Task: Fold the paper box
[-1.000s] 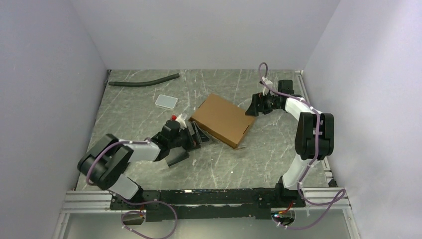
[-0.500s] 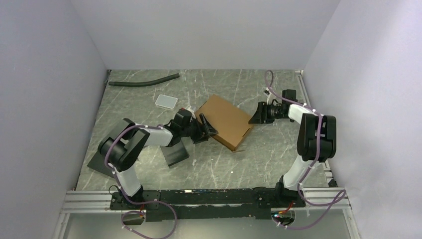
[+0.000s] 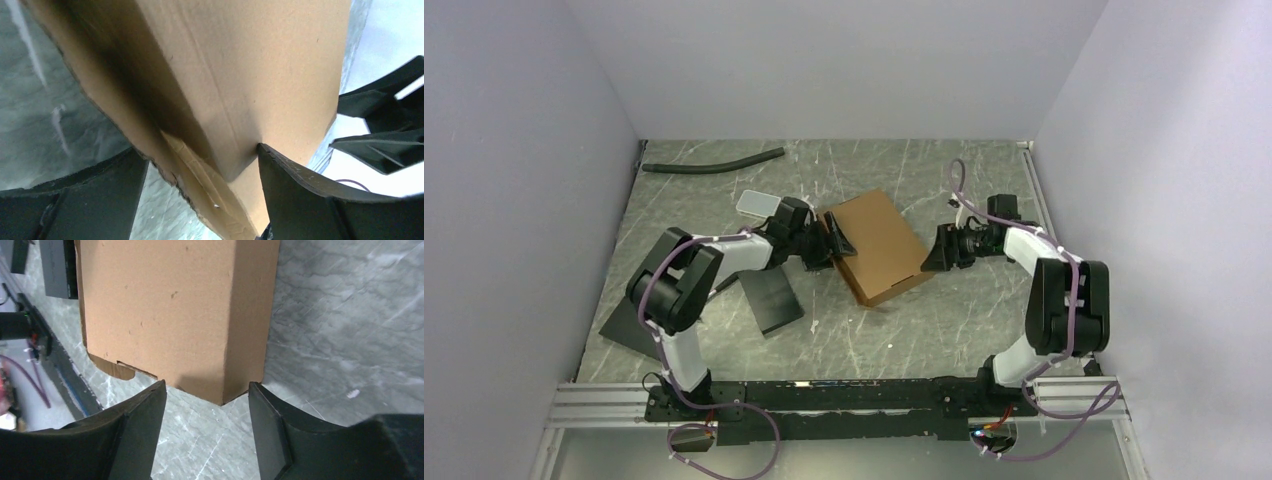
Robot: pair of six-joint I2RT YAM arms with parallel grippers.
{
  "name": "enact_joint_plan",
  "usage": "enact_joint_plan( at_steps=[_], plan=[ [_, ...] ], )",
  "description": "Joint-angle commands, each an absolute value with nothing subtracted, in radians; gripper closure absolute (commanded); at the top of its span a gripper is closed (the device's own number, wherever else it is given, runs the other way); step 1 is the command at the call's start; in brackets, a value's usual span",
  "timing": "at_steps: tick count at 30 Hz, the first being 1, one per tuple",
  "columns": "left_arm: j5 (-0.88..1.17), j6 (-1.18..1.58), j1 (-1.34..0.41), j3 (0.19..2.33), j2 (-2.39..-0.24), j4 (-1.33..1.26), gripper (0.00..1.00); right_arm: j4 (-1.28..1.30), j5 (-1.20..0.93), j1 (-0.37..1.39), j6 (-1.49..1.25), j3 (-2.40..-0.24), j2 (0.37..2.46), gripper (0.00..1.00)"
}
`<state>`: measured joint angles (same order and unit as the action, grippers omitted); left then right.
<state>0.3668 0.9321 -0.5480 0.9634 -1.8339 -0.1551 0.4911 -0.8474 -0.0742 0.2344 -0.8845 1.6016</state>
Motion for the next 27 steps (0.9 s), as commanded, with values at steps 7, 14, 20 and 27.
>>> enact_joint_plan(
  at_steps=[7,14,20,27],
  plan=[
    [0.195,0.670,-0.547,0.752,-1.369,0.097,0.14,0.518,-0.802,-0.074,0.453,-0.911,1.243,0.20],
    [0.265,0.395,-0.587,0.571,-0.913,-0.043,0.12,0.689,-1.102,-0.018,0.795,-0.969,1.184,0.16],
    [0.277,0.214,-0.799,0.592,-0.982,-0.134,0.17,0.706,-1.112,-0.018,0.841,-0.893,1.196,0.16],
    [0.004,-0.130,-1.102,0.698,-1.220,-0.129,0.23,0.690,-1.091,-0.018,0.822,-0.882,1.207,0.16]
  ],
)
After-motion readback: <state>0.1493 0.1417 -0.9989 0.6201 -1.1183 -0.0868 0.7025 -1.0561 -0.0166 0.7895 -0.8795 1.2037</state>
